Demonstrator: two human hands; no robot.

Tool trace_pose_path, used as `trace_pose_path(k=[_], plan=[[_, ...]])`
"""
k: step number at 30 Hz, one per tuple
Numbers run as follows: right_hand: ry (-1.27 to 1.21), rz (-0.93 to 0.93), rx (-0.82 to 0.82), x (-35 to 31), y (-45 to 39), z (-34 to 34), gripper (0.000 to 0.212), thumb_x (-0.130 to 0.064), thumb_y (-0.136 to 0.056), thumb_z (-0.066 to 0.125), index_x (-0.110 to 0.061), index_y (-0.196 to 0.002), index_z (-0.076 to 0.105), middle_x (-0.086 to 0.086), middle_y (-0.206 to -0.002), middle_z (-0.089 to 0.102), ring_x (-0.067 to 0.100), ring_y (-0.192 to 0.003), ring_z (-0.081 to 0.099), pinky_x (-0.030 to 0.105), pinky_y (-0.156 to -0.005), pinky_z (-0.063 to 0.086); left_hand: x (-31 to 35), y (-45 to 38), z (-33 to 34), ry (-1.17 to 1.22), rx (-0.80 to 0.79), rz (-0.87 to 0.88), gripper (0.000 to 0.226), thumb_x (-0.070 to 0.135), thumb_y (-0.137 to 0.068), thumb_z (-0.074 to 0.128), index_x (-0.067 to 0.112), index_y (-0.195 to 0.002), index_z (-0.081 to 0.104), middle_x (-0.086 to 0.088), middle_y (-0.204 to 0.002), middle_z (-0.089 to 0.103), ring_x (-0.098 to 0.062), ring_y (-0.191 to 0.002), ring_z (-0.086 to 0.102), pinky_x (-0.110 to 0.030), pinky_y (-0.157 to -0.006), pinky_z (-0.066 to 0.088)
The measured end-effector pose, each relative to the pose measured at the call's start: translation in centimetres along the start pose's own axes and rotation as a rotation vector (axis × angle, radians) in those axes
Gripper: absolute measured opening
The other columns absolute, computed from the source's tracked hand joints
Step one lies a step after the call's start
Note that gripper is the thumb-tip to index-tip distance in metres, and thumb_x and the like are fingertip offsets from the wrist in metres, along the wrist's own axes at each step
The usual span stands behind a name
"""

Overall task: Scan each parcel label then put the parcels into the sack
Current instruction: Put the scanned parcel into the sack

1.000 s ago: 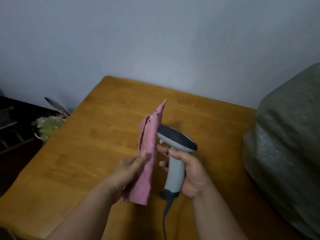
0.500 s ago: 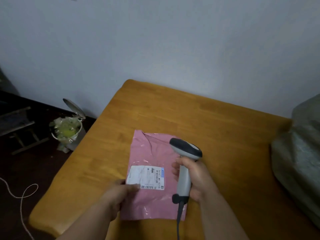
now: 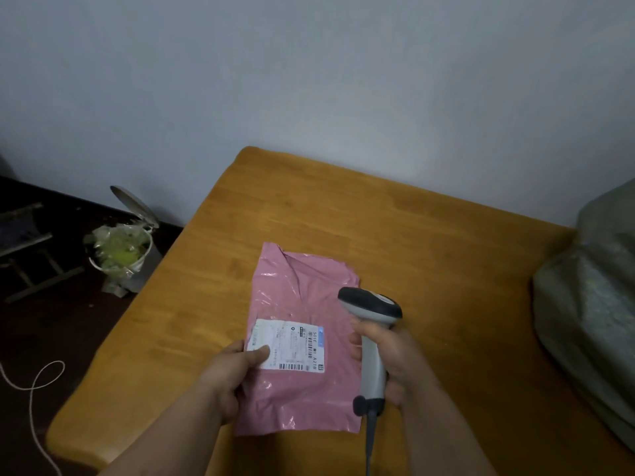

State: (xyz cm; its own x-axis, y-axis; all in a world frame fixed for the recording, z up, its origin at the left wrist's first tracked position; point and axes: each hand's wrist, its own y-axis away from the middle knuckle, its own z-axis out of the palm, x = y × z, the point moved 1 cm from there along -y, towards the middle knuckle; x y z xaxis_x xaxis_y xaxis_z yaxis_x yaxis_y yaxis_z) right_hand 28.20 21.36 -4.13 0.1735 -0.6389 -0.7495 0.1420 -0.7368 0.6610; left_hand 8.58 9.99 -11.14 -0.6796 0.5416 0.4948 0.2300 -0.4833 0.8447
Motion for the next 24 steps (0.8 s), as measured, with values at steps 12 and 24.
trace_pose_path(k=[12,24], plan=[[-0.044,-0.018,0.031,-0.6,-1.4,-2.5,0.016,-0.013,-0.087,0.073,0.001,-0.095,0.072,0.010,-0.073,0.065,0.022,-0.065,0.060,0.033,-0.065,0.048,-2.7,1.6,5.4,-0.400,-0.134,-0.138,0.034,0.039,-0.104,0.048,0.008,-0.102,0.062,-0.007,-0.079,0.071,-0.021,-0.060,0.065,-0.025,-0.053,0.049],[0.047,0.027,0.040,0.6,-3.1,-1.5,0.016,-0.021,-0.085,0.076,-0.007,-0.090,0.069,0.009,-0.077,0.064,0.024,-0.074,0.061,0.035,-0.072,0.048,2.5,-2.0,-0.8,-0.839,0.788,0.476,0.099,0.048,-0.073,0.082,0.011,-0.151,0.034,-0.017,-0.160,0.026,-0.037,-0.147,0.023,-0.052,-0.118,0.024]])
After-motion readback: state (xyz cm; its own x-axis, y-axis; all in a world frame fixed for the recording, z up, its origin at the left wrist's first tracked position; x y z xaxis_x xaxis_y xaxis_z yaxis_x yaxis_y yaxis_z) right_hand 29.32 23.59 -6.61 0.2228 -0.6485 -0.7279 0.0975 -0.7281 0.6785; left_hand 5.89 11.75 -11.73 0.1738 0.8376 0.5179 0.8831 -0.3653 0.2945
